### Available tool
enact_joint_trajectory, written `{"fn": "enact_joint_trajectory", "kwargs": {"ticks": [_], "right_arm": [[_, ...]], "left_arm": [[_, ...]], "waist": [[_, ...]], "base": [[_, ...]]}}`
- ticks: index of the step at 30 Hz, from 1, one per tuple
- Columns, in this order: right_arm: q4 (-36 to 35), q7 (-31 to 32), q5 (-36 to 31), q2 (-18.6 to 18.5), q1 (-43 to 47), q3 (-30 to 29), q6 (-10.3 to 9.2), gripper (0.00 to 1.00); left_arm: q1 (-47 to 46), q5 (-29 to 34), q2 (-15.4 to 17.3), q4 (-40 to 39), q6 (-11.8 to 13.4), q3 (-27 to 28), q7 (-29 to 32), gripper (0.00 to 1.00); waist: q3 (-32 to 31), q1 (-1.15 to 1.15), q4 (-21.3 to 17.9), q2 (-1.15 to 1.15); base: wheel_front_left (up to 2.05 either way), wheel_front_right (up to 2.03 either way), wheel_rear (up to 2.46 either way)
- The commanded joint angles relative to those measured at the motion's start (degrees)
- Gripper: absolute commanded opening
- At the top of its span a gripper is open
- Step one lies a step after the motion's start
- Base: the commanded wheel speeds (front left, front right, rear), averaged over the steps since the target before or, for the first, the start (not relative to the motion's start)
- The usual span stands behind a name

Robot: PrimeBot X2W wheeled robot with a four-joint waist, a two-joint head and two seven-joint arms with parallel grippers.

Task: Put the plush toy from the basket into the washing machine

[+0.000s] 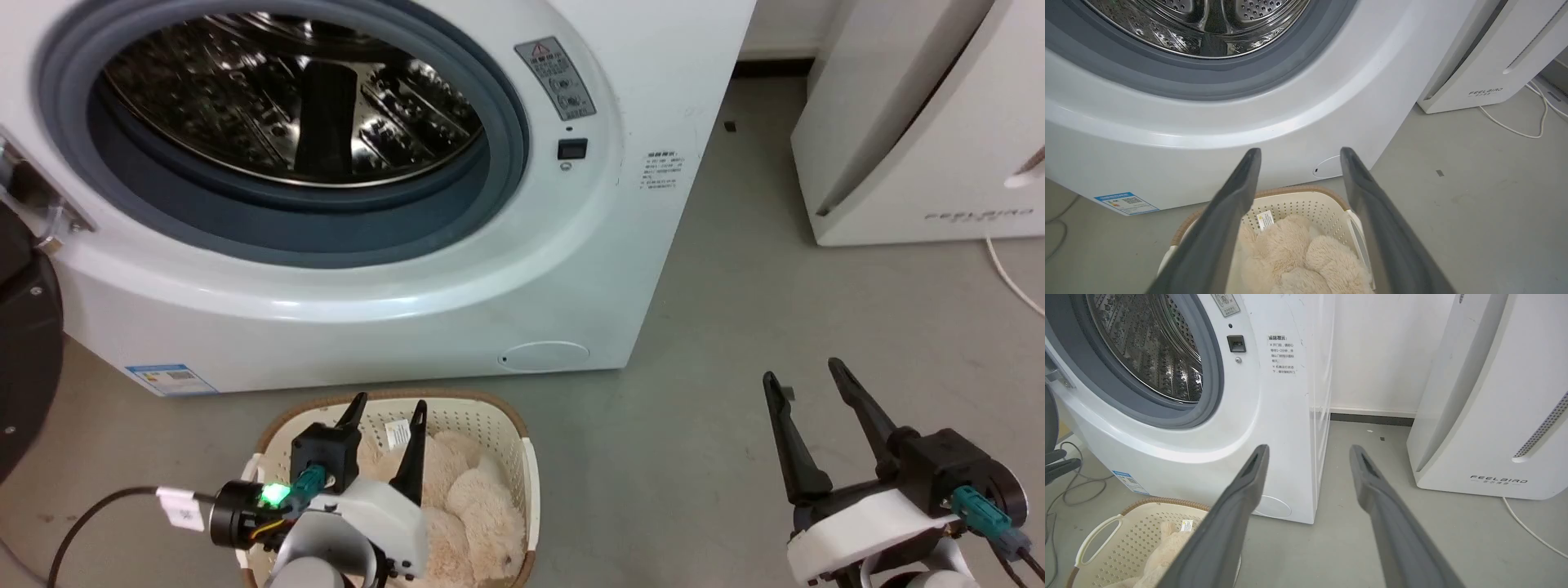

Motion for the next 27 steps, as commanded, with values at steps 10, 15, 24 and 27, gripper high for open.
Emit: {"fn": "enact_joint_trajectory", "kwargs": {"ticks": [10, 15, 24, 27], "right_arm": [[-1.08, -1.75, 0.93, -0.01, -2.41, 0.22, -0.03, 1.00], [-1.42, -2.23, 1.21, -0.01, -2.87, 0.34, -0.03, 1.00], [-1.87, -3.30, 1.74, -0.02, -3.76, 0.62, -0.03, 1.00], [-1.97, -3.66, 2.04, -0.02, -4.14, 0.89, -0.03, 1.00]], "left_arm": [[-7.10, -2.31, 0.23, 10.46, -1.26, -1.79, 0.46, 1.00], [-9.58, -3.01, 0.28, 14.72, -1.61, -2.58, 1.17, 1.00], [-15.55, -5.13, 0.25, 24.10, -2.36, -4.55, 4.23, 1.00], [-17.49, -5.63, 0.24, 26.84, -2.57, -5.42, 4.97, 1.00]], "waist": [[5.07, -0.01, -1.14, 0.00], [6.84, -0.01, -1.43, 0.00], [10.98, -0.01, -2.28, 0.00], [12.25, -0.01, -2.75, 0.00]], "base": [[0.00, 0.00, 0.00], [0.00, 0.00, 0.00], [0.00, 0.00, 0.00], [0.00, 0.00, 0.00]]}}
